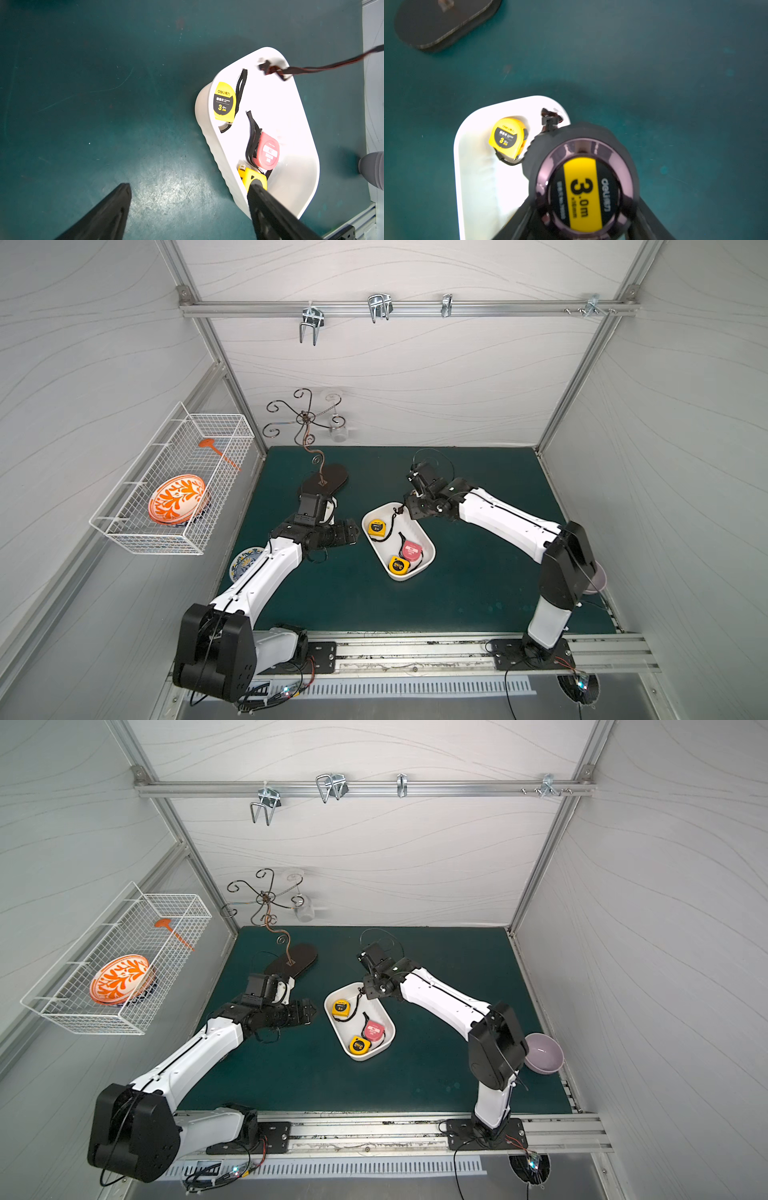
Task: Take the tape measure out of the storage box
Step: Place the tape measure at the center of the board.
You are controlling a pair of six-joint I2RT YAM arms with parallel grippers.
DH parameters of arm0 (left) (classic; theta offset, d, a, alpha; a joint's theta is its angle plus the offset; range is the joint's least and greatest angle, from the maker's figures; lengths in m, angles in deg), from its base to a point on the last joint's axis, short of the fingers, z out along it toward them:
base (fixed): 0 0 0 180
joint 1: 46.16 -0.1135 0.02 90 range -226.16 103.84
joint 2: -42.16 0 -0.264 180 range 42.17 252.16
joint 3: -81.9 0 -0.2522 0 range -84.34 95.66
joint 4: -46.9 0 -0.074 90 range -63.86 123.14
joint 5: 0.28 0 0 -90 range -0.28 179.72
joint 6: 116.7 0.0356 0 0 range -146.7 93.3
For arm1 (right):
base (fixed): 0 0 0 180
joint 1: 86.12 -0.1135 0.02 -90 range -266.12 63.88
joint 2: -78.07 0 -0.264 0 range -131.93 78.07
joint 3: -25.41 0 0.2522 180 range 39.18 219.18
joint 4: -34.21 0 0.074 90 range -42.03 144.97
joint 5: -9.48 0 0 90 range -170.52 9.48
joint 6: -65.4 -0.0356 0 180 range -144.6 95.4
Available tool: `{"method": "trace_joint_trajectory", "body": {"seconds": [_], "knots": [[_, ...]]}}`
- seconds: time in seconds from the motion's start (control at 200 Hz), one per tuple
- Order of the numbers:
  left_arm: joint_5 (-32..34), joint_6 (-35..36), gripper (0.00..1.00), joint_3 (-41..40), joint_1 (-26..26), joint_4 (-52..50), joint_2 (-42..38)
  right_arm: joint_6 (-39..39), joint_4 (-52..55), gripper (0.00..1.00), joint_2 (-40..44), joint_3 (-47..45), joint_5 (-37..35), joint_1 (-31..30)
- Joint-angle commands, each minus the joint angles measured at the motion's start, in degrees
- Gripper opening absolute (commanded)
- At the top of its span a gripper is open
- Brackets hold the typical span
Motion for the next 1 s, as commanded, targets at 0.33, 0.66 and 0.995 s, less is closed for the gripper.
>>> {"method": "trace_joint_trajectory", "body": {"seconds": [0.33,0.66,0.995], "knots": [[0.4,1.4,0.92,1.9,-0.2,-1.1,1.3,2.1,-2.2,0.00,5.0,-10.0,4.4,16.8],[2.1,2.6,0.92,2.4,1.2,-1.9,2.1,1.4,-6.3,0.00,-4.0,-14.1,8.2,23.3],[3.2,3.0,0.91,2.6,2.1,-2.2,2.0,2.6,-3.4,0.00,-11.1,-10.1,8.4,26.9]]}}
